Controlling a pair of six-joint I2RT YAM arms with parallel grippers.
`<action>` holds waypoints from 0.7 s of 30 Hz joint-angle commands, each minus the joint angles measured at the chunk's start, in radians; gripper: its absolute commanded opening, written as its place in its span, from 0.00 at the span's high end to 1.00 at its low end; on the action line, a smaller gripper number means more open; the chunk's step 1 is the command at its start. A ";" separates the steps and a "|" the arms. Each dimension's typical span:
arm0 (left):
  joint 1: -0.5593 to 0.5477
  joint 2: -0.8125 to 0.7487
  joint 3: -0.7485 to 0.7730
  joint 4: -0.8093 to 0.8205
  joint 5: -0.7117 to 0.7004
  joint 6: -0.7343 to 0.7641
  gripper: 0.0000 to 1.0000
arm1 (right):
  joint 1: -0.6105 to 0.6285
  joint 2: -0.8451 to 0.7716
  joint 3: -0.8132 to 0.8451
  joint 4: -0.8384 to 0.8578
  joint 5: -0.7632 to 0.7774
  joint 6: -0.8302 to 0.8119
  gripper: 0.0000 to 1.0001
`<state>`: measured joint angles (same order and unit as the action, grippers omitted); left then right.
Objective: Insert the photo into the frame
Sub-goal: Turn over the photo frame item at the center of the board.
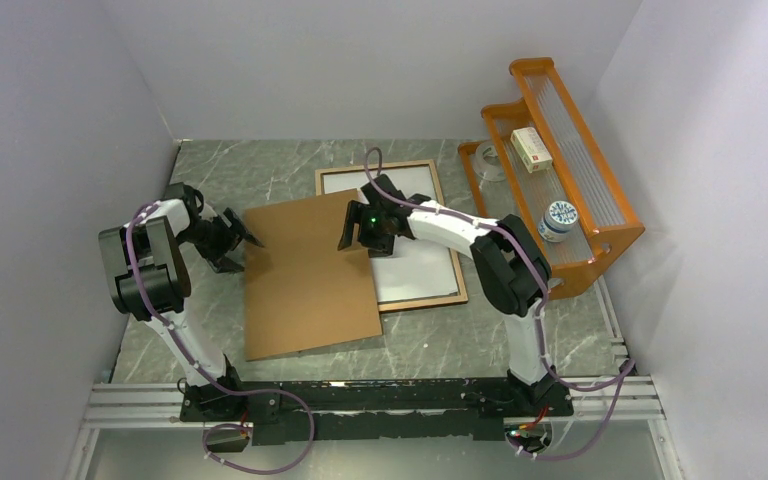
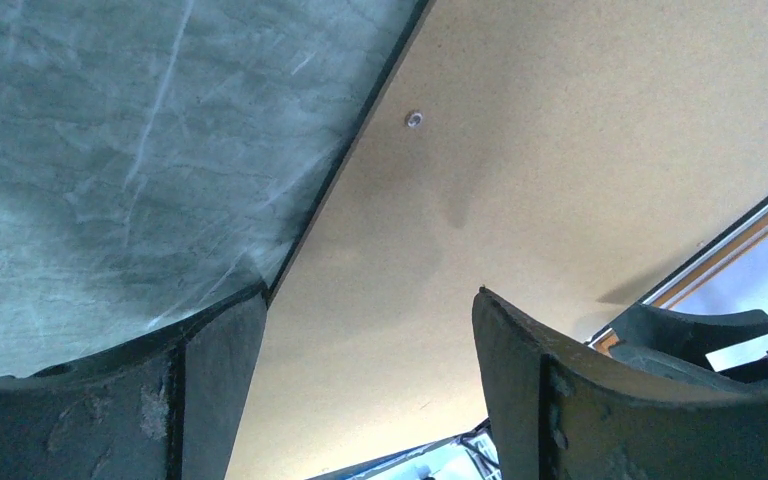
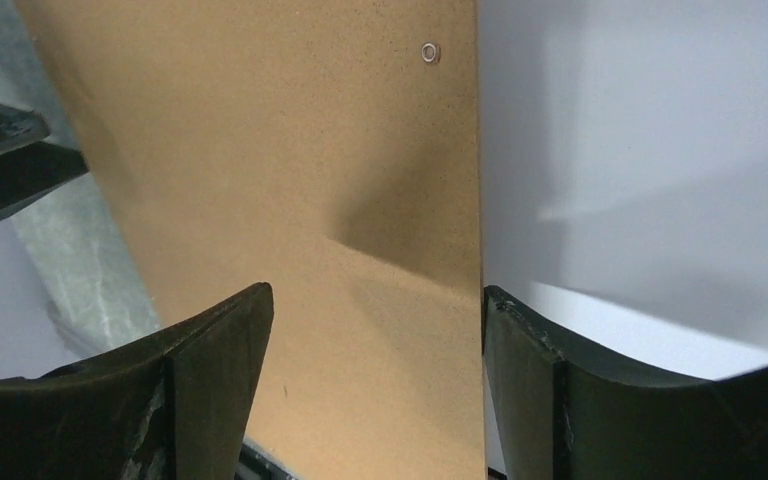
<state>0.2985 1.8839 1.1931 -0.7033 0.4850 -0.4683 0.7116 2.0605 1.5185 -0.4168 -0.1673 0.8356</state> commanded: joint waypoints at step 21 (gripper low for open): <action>-0.012 0.011 -0.019 -0.015 0.079 0.000 0.19 | -0.016 -0.224 -0.139 0.448 -0.457 0.014 0.74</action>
<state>0.3031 1.8847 1.1877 -0.7044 0.5240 -0.4656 0.6907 1.8633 1.3075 0.0315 -0.6365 0.8810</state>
